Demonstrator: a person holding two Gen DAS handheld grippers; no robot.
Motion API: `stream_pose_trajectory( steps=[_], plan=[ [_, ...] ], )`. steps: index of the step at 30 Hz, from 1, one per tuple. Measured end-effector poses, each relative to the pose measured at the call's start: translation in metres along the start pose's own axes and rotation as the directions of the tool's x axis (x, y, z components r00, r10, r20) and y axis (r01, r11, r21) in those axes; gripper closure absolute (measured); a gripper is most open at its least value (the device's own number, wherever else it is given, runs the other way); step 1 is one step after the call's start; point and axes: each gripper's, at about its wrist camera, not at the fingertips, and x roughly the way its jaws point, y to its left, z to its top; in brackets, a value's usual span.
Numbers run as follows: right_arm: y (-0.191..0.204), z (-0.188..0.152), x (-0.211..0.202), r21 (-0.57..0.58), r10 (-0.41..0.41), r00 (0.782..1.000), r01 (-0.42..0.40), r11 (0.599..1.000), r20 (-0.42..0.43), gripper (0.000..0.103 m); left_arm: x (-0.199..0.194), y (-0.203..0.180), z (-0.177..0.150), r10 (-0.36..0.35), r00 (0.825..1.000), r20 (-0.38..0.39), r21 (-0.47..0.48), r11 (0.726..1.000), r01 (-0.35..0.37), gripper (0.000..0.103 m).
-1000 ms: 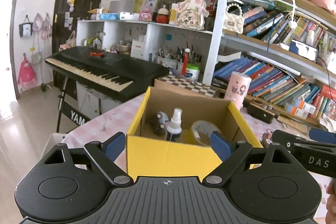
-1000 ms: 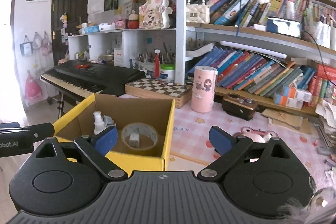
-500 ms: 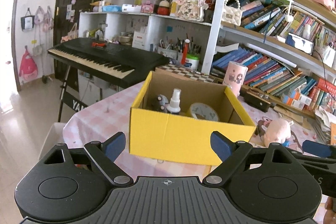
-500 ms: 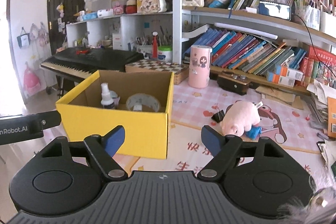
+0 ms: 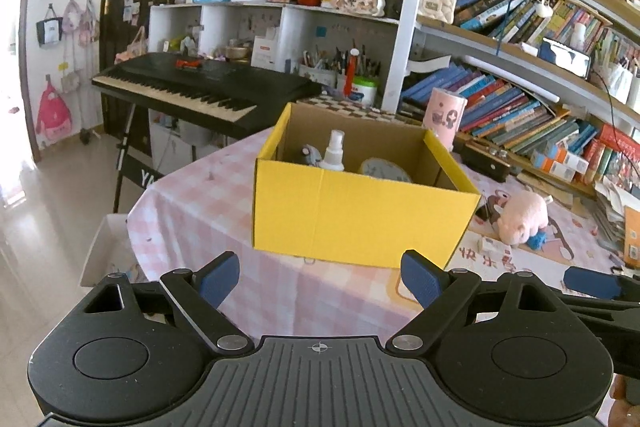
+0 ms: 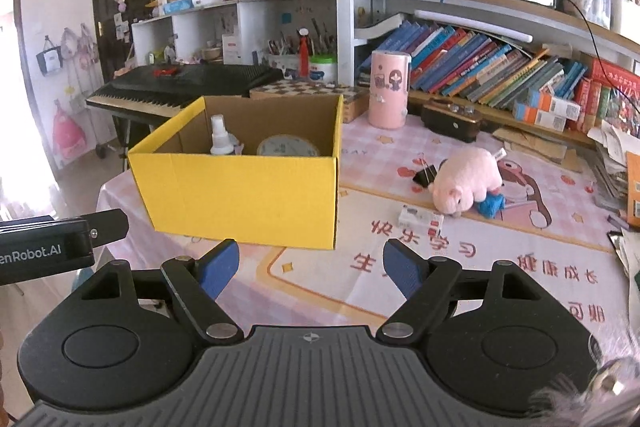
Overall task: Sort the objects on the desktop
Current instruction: 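Raise both open tools out of the box and back toward the table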
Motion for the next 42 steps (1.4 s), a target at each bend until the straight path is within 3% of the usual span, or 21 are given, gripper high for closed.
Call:
stream_pose_trajectory(
  steps=[21, 42],
  plan=[
    [0.000, -0.029, -0.018, 0.021, -0.036, 0.997, 0.037, 0.999, -0.075, 0.024, -0.011, -0.005, -0.026, -0.045, 0.995, -0.089, 0.027, 0.999, 0.047, 0.013],
    [-0.032, -0.035, -0.013, 0.043, -0.124, 0.985, 0.129, 0.991, -0.116, 0.024, 0.018, -0.041, -0.028, -0.131, 0.980, -0.151, 0.071, 0.987, 0.143, 0.013]
  ],
)
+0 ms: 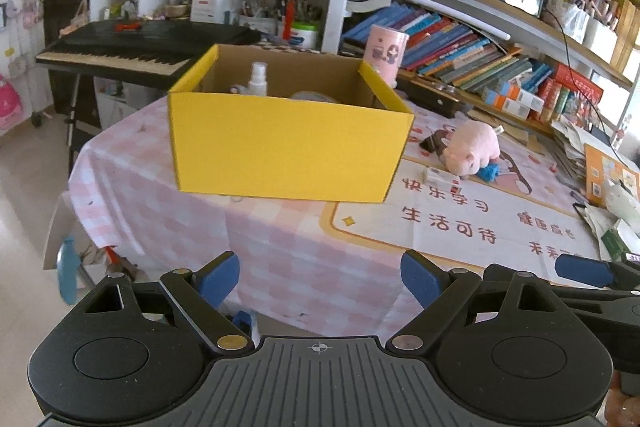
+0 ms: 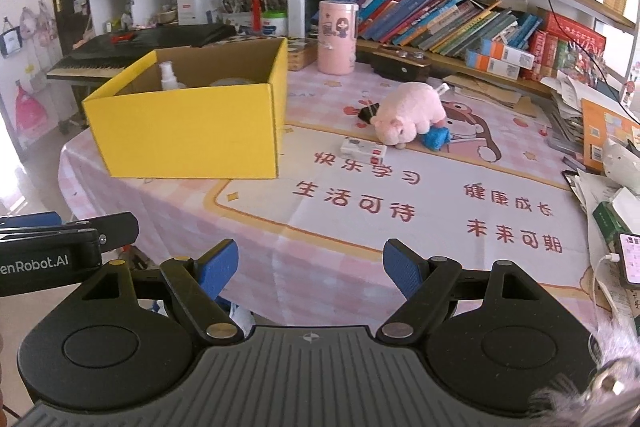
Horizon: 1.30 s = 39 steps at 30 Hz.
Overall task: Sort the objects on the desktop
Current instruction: 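Raise both open tools out of the box and back toward the table, then move the left tool to the white medicine box and close on it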
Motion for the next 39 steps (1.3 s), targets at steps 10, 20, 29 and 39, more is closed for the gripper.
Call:
stream_pose_trajectory(
  steps=[10, 20, 29, 39],
  plan=[
    [-0.036, 0.012, 0.023, 0.028, -0.019, 1.000, 0.020, 0.999, -0.016, 0.024, 0.034, -0.036, 0.014, -0.016, 0.999, -0.030, 0.032, 0.999, 0.017, 0.013],
    [-0.101, 0.039, 0.056, 0.042, -0.037, 0.999, 0.038, 0.998, -0.036, 0.024, 0.079, -0.093, 0.035, -0.033, 0.997, -0.064, 0.047, 0.998, 0.036, 0.013],
    [-0.159, 0.063, 0.083, 0.083, -0.037, 0.999, 0.039, 0.996, -0.025, 0.024, 0.113, -0.144, 0.048, -0.025, 0.996, -0.081, 0.073, 0.997, 0.031, 0.013],
    [-0.203, 0.085, 0.108, 0.099, -0.003, 1.000, 0.004, 0.995, -0.011, 0.023, 0.146, -0.181, 0.054, 0.012, 0.995, -0.098, 0.080, 0.997, -0.004, 0.013]
  ],
)
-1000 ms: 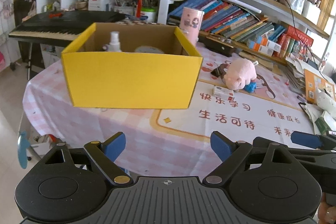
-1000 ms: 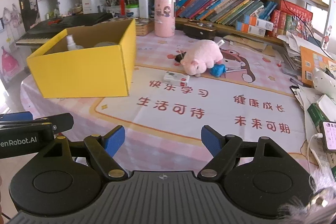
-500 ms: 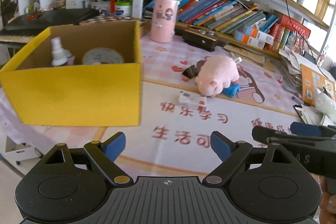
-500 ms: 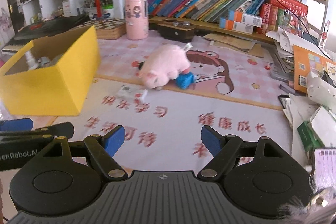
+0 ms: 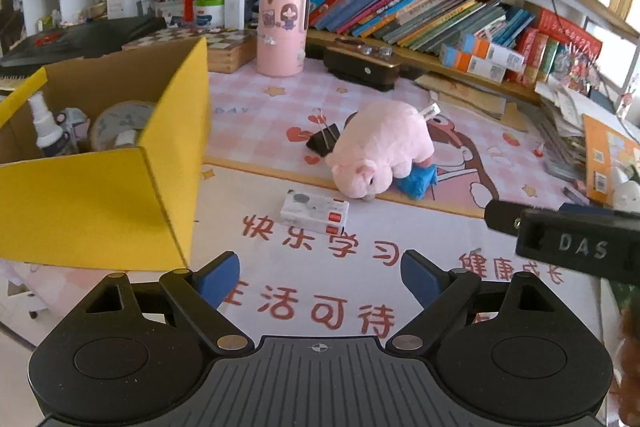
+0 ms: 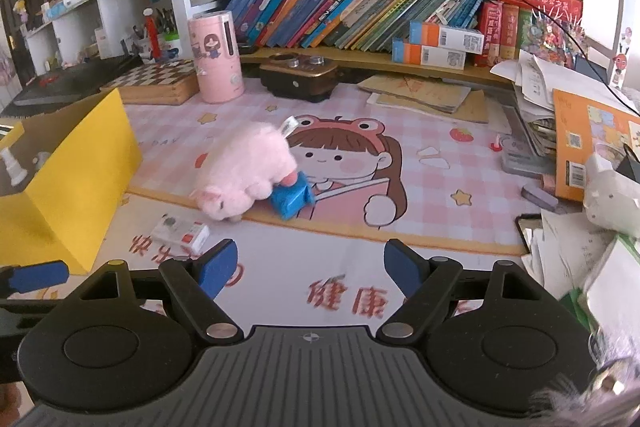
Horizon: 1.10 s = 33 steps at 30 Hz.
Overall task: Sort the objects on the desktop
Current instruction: 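Move the left tool to the white medicine box and close on it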
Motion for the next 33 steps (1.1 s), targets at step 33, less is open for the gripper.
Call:
stream_pose_trajectory(
  steps=[33],
  plan=[
    [-0.017, 0.038, 0.057, -0.039, 0.135, 0.991, -0.136, 0.990, -0.020, 0.014, 0.085, -0.005, 0.027, 0.055, 0.998, -0.037, 0.034, 0.998, -0.053, 0.049]
  ],
)
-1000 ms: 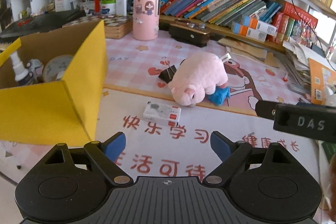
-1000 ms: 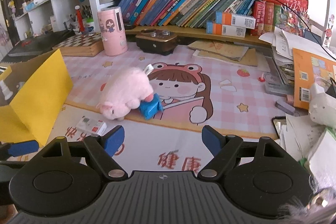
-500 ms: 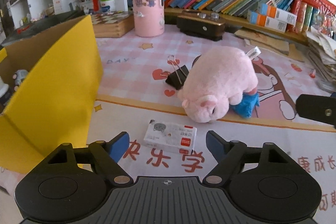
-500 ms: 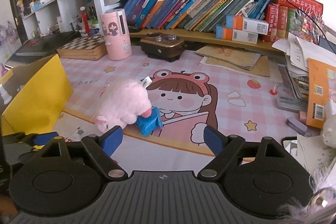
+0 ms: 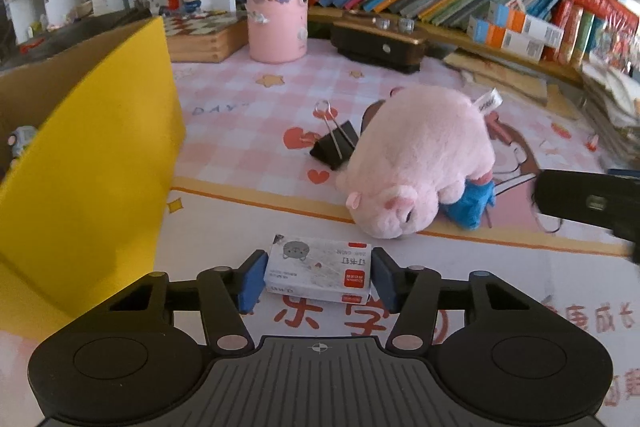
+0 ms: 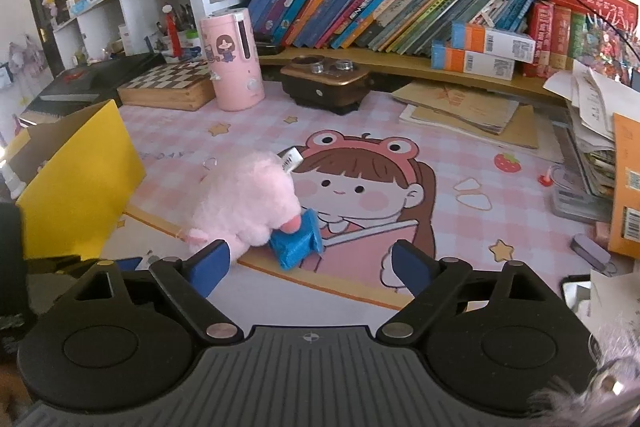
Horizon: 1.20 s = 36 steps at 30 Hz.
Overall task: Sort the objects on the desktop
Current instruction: 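Move the left tool to the white medicine box and close on it, then grasp the pink pig plush with the right tool while the left tool holds the medicine box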
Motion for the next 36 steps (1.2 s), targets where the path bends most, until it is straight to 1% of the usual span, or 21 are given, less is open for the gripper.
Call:
stream_pose_trajectory(
  steps=[5, 11, 15, 18, 21, 23, 24, 26, 27, 29, 32, 36],
  plan=[
    [0.008, 0.012, 0.016, 0.015, 0.054, 0.999, -0.054, 0.998, -0.002, 0.009, -0.026, 0.008, -0.002, -0.013, 1.000, 0.021, -0.028, 1.000, 0.014, 0.049],
    [0.026, 0.030, 0.046, -0.024, 0.107, 0.994, -0.107, 0.994, 0.018, 0.005, -0.049, 0.013, -0.008, -0.011, 1.000, 0.027, -0.041, 0.999, 0.012, 0.049],
    [0.033, 0.041, 0.070, -0.035, 0.096, 0.995, -0.095, 0.995, 0.022, 0.005, -0.058, 0.016, -0.008, 0.005, 0.999, 0.039, -0.041, 0.999, -0.003, 0.049],
    [0.034, 0.044, 0.088, -0.022, 0.098, 0.995, -0.099, 0.995, -0.020, 0.005, -0.064, 0.018, -0.009, 0.011, 0.999, 0.049, -0.046, 0.999, -0.008, 0.049],
    [0.034, 0.040, 0.104, -0.016, 0.104, 0.991, -0.106, 0.994, -0.079, 0.009, -0.066, 0.018, -0.010, 0.010, 0.999, 0.053, -0.047, 0.999, -0.008, 0.049],
    [0.034, 0.036, 0.111, -0.015, 0.124, 0.986, -0.126, 0.992, -0.107, 0.016, -0.067, 0.018, -0.011, 0.010, 0.999, 0.053, -0.048, 0.999, -0.008, 0.049],
    [0.034, 0.034, 0.111, -0.015, 0.139, 0.985, -0.141, 0.990, -0.107, 0.018, -0.068, 0.018, -0.012, 0.010, 0.999, 0.052, -0.049, 0.999, -0.008, 0.049],
    [0.039, 0.033, 0.109, -0.058, 0.136, 0.986, -0.142, 0.988, -0.099, 0.027, -0.069, 0.018, -0.013, 0.011, 0.999, 0.053, -0.053, 0.999, -0.008, 0.049],
    [0.042, 0.034, 0.107, -0.074, 0.133, 0.986, -0.141, 0.987, -0.096, 0.029, -0.070, 0.018, -0.013, 0.010, 0.998, 0.055, -0.053, 0.999, -0.007, 0.049],
    [0.043, 0.034, 0.104, -0.078, 0.132, 0.987, -0.139, 0.987, -0.091, 0.036, -0.071, 0.017, -0.014, 0.008, 0.998, 0.057, -0.052, 0.999, -0.005, 0.049],
    [0.042, 0.036, 0.092, -0.059, 0.148, 0.987, -0.152, 0.987, -0.065, 0.038, -0.074, 0.016, -0.015, 0.002, 0.998, 0.062, -0.051, 0.999, 0.001, 0.049],
    [0.038, 0.042, 0.072, -0.022, 0.184, 0.982, -0.184, 0.983, -0.036, 0.038, -0.078, 0.016, -0.017, -0.007, 0.997, 0.071, -0.054, 0.998, 0.011, 0.049]
  ],
)
